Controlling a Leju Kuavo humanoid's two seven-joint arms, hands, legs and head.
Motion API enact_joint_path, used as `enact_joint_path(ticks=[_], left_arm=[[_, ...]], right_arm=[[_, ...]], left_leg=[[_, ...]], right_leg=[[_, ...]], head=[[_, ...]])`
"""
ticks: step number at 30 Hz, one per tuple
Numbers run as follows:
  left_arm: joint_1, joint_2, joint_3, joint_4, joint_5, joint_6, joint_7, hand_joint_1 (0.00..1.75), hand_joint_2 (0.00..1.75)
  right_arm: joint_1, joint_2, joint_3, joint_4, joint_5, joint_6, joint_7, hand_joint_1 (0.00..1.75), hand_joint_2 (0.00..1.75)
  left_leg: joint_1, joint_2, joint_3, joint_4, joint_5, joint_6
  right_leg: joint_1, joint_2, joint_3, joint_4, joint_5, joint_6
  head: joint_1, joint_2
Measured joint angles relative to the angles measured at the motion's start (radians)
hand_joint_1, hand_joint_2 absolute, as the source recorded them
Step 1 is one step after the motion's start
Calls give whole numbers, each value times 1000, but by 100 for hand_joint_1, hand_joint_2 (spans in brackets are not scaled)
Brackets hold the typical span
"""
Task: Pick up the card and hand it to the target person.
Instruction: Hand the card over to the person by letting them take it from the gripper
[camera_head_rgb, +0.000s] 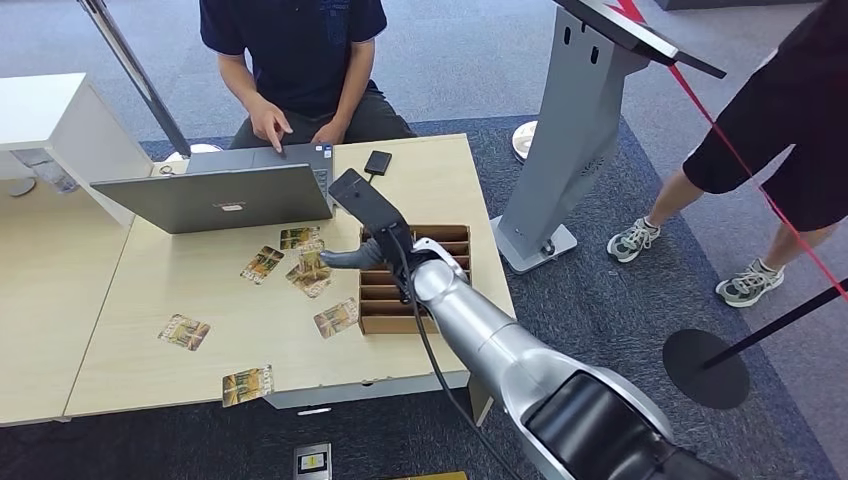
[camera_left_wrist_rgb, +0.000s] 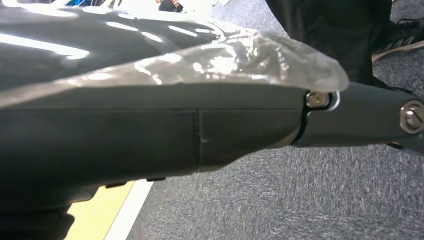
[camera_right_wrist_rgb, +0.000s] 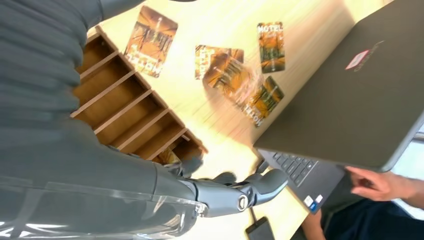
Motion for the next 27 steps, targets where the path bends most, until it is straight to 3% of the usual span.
enact_joint_path(ticks=[9, 16, 20, 27], left_arm=[[6, -8, 0, 0, 3, 28, 2, 0, 0], [18, -15, 4, 0, 24, 39, -17, 0, 0], [26, -12, 11, 0, 41, 33, -35, 0, 0], [33, -7, 30, 0, 57, 32, -44, 0, 0]], right_arm=[[14, 10, -21, 32, -23, -28, -74, 0, 175], [44, 4, -18, 10, 12, -164, -204, 0, 175], [80, -16, -5, -82, 39, -257, -224, 0, 175], [174, -96, 17, -368, 128, -372, -164, 0, 175]], left_leg=[[0, 0, 0, 0, 0, 0], [0, 0, 0, 0, 0, 0], [0, 0, 0, 0, 0, 0], [0, 0, 0, 0, 0, 0]], right_leg=[[0, 0, 0, 0, 0, 0], [0, 0, 0, 0, 0, 0], [0, 0, 0, 0, 0, 0], [0, 0, 0, 0, 0, 0]], head=[[0, 0], [0, 0], [0, 0], [0, 0]])
